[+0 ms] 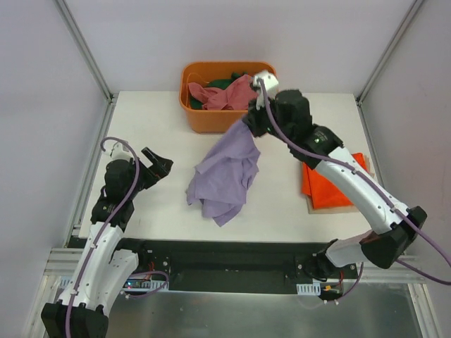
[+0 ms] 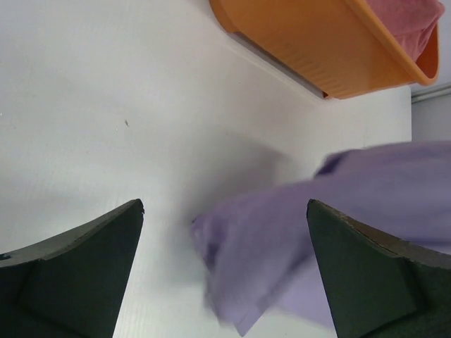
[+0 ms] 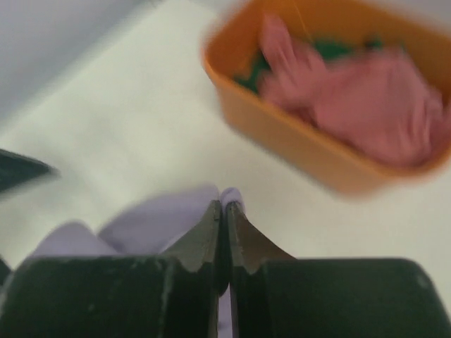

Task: Fold and stack the t-shirts
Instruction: Move the tshirt to the center of the board

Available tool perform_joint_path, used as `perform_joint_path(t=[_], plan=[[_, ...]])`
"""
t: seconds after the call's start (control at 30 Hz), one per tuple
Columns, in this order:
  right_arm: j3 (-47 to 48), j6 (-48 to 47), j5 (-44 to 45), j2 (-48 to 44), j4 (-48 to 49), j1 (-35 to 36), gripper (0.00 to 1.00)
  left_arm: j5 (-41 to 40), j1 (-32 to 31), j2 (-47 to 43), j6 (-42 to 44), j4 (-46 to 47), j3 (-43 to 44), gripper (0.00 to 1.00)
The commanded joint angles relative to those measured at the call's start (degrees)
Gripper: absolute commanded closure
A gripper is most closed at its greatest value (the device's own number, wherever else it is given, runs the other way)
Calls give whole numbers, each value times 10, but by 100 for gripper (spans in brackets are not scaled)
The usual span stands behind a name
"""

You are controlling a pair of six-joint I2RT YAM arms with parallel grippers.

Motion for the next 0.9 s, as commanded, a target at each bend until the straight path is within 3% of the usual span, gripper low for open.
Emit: perform_joint_path(t=[0.0,0.07,0.13,0.27,0.4,0.63,0.87], plan=[[-263,116,64,-94,49,-97,86,5,4,20,-11,-10,-12,1],[-370,156,68,-117,57,-138,64,14,4,38,-13,-10,-17,1],[-409,172,72,-126,30,-155,37,30,4,62,-10,-10,-19,1],[-419,107,103,-141,17,-119,16,52,4,113,-16,-6,-20,1],[-406,-1,85,-112,46,-49,8,89,4,167,-13,28,-13,1],[-314,-95,-15,47,60,1,8,189,4,271,-15,96,3,1],[-204,-84,-57,210,71,14,12,225,3,354,-23,135,7,14]])
